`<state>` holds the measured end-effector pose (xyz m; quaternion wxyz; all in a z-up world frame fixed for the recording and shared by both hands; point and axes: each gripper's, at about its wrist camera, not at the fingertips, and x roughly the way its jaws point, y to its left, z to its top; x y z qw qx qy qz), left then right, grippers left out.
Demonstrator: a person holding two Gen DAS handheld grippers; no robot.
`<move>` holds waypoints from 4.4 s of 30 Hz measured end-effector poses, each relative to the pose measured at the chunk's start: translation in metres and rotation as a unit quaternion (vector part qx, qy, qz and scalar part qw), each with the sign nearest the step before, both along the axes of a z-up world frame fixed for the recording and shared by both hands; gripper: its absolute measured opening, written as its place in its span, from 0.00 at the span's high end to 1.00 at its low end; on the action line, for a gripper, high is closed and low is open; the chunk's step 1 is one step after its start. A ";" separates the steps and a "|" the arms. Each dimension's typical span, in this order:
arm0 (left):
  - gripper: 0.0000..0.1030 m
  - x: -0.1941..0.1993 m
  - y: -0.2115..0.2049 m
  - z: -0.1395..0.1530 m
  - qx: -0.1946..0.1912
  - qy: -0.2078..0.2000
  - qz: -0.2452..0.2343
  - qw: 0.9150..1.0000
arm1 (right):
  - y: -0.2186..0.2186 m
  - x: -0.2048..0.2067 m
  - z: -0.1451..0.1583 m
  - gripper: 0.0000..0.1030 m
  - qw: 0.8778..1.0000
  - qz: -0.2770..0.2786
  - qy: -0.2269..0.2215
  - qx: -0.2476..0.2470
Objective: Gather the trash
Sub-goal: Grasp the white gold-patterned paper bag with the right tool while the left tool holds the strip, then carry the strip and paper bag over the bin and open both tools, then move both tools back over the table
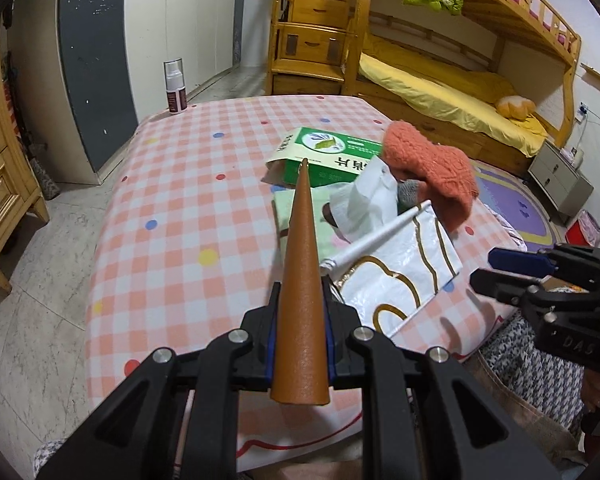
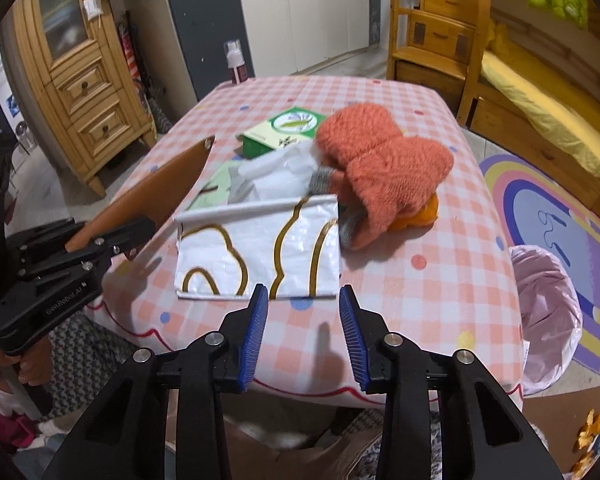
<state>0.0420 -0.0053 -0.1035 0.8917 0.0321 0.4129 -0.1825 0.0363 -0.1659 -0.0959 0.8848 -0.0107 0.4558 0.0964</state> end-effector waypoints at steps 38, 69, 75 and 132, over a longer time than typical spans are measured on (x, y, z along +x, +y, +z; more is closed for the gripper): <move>0.85 -0.017 0.026 0.010 -0.010 -0.003 0.044 0.999 | 0.024 0.019 0.009 0.54 0.999 -0.003 -0.040 -0.024; 0.85 -0.027 0.001 0.017 -0.044 -0.004 -0.013 0.999 | 0.003 -0.062 0.043 0.99 0.987 -0.064 -0.112 -0.099; 0.85 -0.032 -0.065 0.041 -0.043 -0.024 -0.090 0.995 | -0.042 -0.080 0.082 0.99 0.979 -0.111 -0.157 -0.066; 0.37 0.004 -0.188 0.059 -0.003 -0.050 -0.131 0.990 | -0.201 -0.072 0.057 0.71 0.959 -0.255 -0.119 0.012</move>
